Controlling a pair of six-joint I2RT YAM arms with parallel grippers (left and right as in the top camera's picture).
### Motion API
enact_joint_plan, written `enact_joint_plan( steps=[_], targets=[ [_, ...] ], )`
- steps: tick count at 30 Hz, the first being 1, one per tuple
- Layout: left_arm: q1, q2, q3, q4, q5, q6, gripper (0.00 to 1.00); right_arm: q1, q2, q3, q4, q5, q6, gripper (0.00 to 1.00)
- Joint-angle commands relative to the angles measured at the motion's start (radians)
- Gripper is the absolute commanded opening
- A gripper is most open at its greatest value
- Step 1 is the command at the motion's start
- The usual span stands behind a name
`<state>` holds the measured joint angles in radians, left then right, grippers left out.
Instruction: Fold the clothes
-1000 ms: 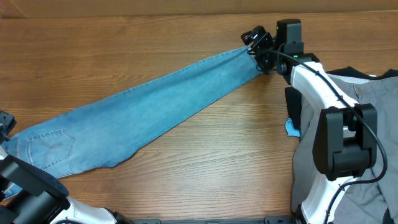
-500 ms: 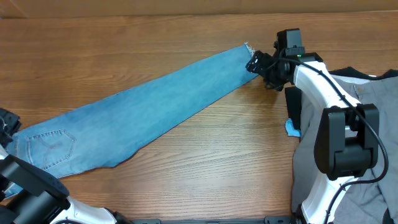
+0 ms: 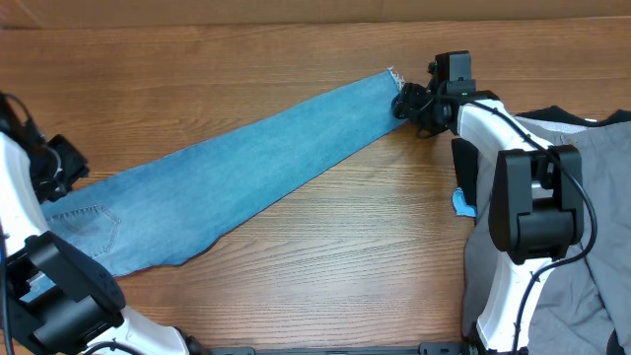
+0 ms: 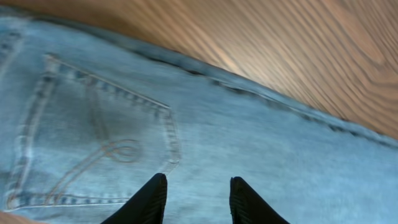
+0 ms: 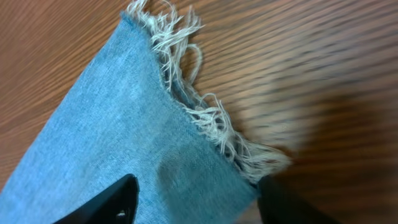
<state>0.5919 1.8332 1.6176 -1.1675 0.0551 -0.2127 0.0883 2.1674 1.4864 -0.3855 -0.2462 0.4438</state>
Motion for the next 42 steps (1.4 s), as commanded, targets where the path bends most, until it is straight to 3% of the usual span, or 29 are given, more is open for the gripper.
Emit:
enact_joint_plan(
  steps=[1, 3, 6, 7, 13, 15, 16, 20, 25, 33, 38, 40, 42],
  targets=[
    [-0.030, 0.002, 0.016, -0.010, 0.017, 0.056, 0.38, 0.022, 0.041, 0.007, 0.016, -0.069, -0.006, 0.53],
    [-0.032, 0.001, 0.016, -0.021, 0.017, 0.056, 0.38, 0.024, 0.044, 0.007, 0.023, -0.070, -0.006, 0.45],
    [-0.031, 0.001, 0.016, -0.042, 0.024, 0.056, 0.36, 0.018, 0.044, 0.007, 0.047, -0.063, -0.006, 0.07],
    [-0.031, 0.001, 0.016, -0.051, 0.024, 0.056, 0.36, 0.011, 0.040, 0.009, 0.058, -0.063, -0.006, 0.04],
    [-0.031, 0.001, 0.016, -0.083, 0.024, 0.056, 0.34, -0.083, -0.033, 0.051, 0.024, -0.065, -0.006, 0.05],
    [-0.031, 0.001, 0.016, -0.086, 0.024, 0.056, 0.34, -0.115, -0.055, 0.055, 0.009, -0.100, -0.008, 0.53],
    [-0.031, 0.001, 0.016, -0.086, 0.024, 0.057, 0.35, -0.126, -0.056, 0.055, -0.001, -0.117, -0.018, 0.58],
    [-0.031, 0.001, 0.016, -0.085, 0.024, 0.060, 0.35, -0.136, -0.049, 0.045, -0.052, -0.136, -0.062, 0.63],
    [-0.031, 0.001, 0.016, -0.087, 0.024, 0.060, 0.35, -0.122, -0.014, 0.025, -0.051, -0.104, -0.082, 0.63],
    [-0.031, 0.001, 0.016, -0.093, 0.024, 0.061, 0.36, -0.085, 0.066, 0.022, -0.055, -0.122, -0.084, 0.54],
    [-0.031, 0.000, 0.016, -0.098, 0.024, 0.061, 0.32, -0.061, 0.115, 0.018, -0.050, -0.123, -0.104, 0.54],
    [-0.031, 0.000, 0.016, -0.102, 0.024, 0.070, 0.31, -0.059, 0.130, 0.018, -0.042, -0.142, -0.104, 0.49],
    [-0.031, 0.000, 0.016, -0.104, 0.024, 0.079, 0.32, -0.060, 0.129, 0.019, -0.018, -0.161, -0.104, 0.36]
  ],
)
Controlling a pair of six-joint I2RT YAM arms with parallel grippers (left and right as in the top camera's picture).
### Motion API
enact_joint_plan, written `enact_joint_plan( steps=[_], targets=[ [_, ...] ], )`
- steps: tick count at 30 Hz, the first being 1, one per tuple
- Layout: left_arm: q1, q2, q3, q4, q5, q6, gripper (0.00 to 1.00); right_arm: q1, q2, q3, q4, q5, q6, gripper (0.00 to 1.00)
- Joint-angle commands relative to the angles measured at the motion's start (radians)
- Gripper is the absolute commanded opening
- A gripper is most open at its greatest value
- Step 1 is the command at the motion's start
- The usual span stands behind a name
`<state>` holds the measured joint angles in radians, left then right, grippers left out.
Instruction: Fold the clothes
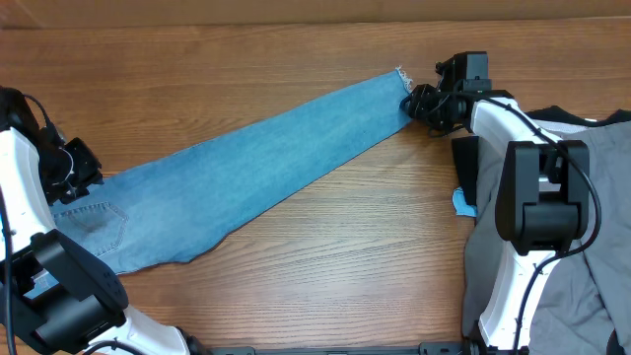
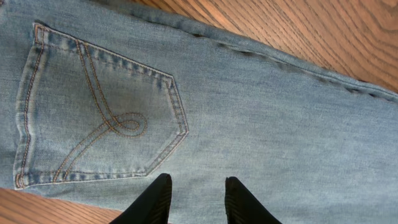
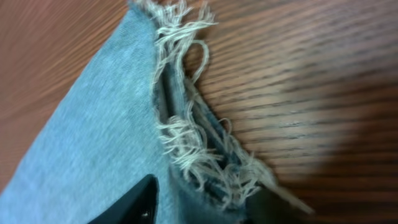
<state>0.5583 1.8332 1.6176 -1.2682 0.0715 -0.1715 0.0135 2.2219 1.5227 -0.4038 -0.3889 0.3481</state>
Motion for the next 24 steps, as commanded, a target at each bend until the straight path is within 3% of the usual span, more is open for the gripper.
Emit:
enact_joint_plan(
  steps=[1, 5, 12, 17, 24],
  targets=[
    [0.002, 0.000, 0.016, -0.003, 0.007, 0.038, 0.32, 0.015, 0.074, -0.015, 0.008, -0.018, -0.008, 0.28],
    [0.002, 0.000, 0.016, -0.005, 0.008, 0.037, 0.31, -0.002, 0.065, 0.020, 0.012, -0.033, -0.001, 0.04],
    [0.002, -0.007, 0.028, -0.016, 0.008, 0.038, 0.29, -0.098, -0.085, 0.084, -0.077, -0.044, -0.001, 0.04],
    [0.002, -0.029, 0.155, -0.087, 0.008, 0.046, 0.30, -0.206, -0.258, 0.127, -0.171, 0.012, -0.006, 0.04],
    [0.004, -0.083, 0.457, -0.232, 0.073, 0.040, 0.45, -0.302, -0.481, 0.204, -0.269, 0.013, -0.043, 0.04]
  ],
)
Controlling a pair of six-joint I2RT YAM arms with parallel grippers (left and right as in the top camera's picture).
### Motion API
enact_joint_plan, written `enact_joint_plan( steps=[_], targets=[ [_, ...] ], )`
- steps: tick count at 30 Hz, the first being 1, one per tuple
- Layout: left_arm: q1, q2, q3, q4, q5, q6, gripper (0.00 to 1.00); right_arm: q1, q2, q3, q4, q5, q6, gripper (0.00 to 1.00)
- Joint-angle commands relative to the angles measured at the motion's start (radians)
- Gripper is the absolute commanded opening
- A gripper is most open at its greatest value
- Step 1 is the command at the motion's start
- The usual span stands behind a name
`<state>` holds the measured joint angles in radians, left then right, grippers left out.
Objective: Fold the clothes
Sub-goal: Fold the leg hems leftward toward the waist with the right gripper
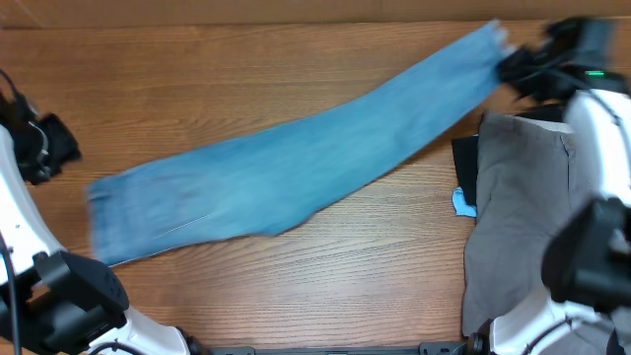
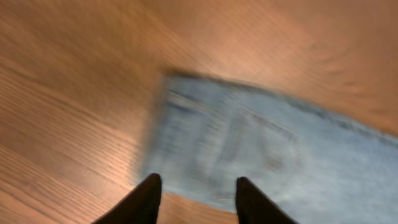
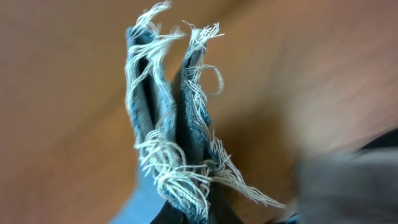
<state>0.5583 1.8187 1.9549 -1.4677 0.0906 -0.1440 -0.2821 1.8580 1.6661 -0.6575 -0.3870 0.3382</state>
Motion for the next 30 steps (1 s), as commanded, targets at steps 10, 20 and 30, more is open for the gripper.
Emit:
enact_joint_plan(
  steps=[10, 20, 30],
  targets=[
    [0.004, -0.108, 0.375, -0.128, 0.122, -0.018, 0.54, 0.362, -0.241, 0.081, -0.166, -0.051, -0.053, 0.04],
    [0.004, -0.116, 0.378, -0.132, 0.172, -0.020, 0.56, 0.871, -0.080, 0.080, -0.171, 0.186, 0.036, 0.04],
    [0.004, -0.116, 0.378, -0.133, 0.173, -0.020, 0.56, 1.074, 0.151, 0.080, -0.055, 0.203, 0.078, 0.05]
  ],
)
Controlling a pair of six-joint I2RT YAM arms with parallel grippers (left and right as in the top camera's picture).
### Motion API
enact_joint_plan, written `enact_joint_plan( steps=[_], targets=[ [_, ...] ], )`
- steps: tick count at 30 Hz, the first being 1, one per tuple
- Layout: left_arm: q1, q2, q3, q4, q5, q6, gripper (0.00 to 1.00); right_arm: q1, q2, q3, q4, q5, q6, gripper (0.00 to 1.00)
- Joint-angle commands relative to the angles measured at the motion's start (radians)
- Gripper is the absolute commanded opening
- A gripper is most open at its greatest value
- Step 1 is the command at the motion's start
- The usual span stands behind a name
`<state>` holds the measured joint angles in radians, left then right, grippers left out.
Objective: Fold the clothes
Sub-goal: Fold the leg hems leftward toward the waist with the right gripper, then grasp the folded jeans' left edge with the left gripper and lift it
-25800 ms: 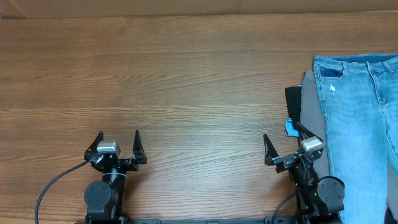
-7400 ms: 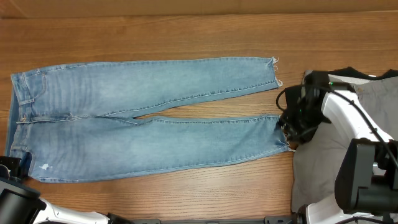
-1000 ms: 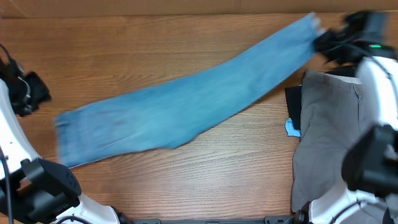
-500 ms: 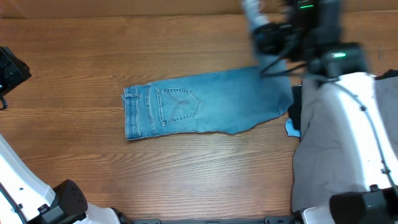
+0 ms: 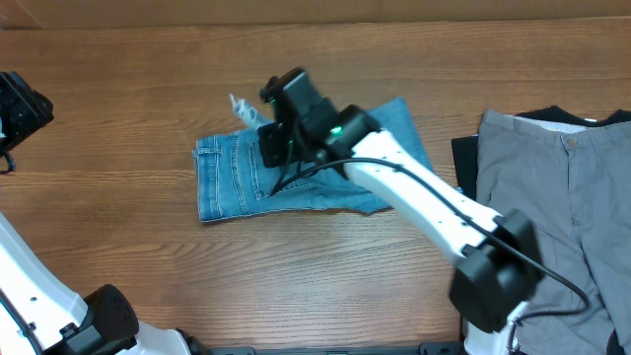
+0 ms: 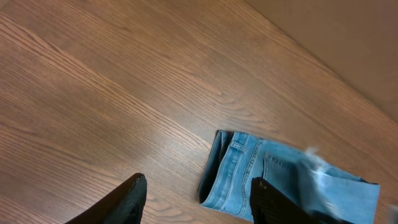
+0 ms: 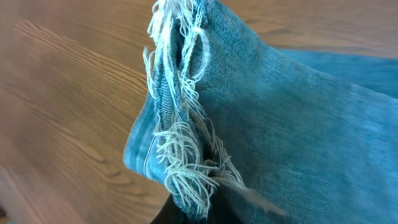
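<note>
Blue jeans [image 5: 237,182] lie doubled over in the middle of the table, with the waist end at the left. My right gripper [image 5: 268,138] has reached across them and is shut on the frayed leg hem [image 5: 242,106], holding it just above the waist end. In the right wrist view the white fringe [image 7: 180,155] sticks up out of the shut gripper [image 7: 199,208], with denim [image 7: 286,112] behind it. My left gripper [image 5: 20,108] hangs open at the far left, well off the jeans. Between its fingertips [image 6: 199,202] I see bare wood and the jeans' waist corner [image 6: 280,180] below.
Grey trousers [image 5: 552,197] lie spread at the right edge of the table, with a black garment [image 5: 463,158] under their left side. The wooden tabletop [image 5: 118,247] runs left and in front of the jeans.
The jeans were stretched across the table with the hem held at the far right. Now the right gripper has the hem over the waist end and the jeans are doubled. The left gripper sits farther away.
The jeans first lay stretched diagonally, my right gripper open around the frayed hem, my left open over the back pocket. Then the right fingers were closer about the hem. Then the hem was gripped at the far right, the left withdrawn. Now it hangs over the waist.
</note>
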<state>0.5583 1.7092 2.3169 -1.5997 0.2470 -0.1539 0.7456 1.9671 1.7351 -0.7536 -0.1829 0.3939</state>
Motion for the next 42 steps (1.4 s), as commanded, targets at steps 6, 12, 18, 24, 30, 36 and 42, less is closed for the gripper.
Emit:
enact_joint_plan(
  steps=[6, 12, 18, 24, 30, 36, 42],
  targets=[
    [0.004, -0.006, 0.016, -0.018, 0.016, -0.008, 0.62, 0.116, 0.071, 0.015, 0.098, 0.002, -0.035, 0.49],
    [-0.002, 0.015, 0.006, -0.053, 0.028, 0.005, 0.74, 0.032, -0.019, 0.034, 0.031, 0.146, -0.018, 0.51],
    [-0.069, 0.063, -0.093, -0.070, 0.069, 0.098, 0.76, -0.197, -0.137, 0.034, -0.150, 0.089, 0.109, 0.51],
    [-0.192, 0.153, -0.293, -0.015, 0.146, 0.251, 0.77, -0.408, -0.172, 0.034, -0.315, -0.174, 0.092, 0.51],
    [-0.325, 0.299, -0.428, 0.076, 0.118, 0.316, 0.77, -0.477, -0.172, 0.032, -0.426, -0.185, 0.018, 0.51],
    [-0.408, 0.484, -0.436, 0.094, 0.006, 0.315, 0.81, -0.483, -0.172, 0.032, -0.464, -0.120, -0.006, 0.51],
    [-0.446, 0.650, -0.436, 0.114, 0.013, 0.315, 0.81, -0.483, -0.172, 0.031, -0.496, -0.089, -0.056, 0.51]
  ],
)
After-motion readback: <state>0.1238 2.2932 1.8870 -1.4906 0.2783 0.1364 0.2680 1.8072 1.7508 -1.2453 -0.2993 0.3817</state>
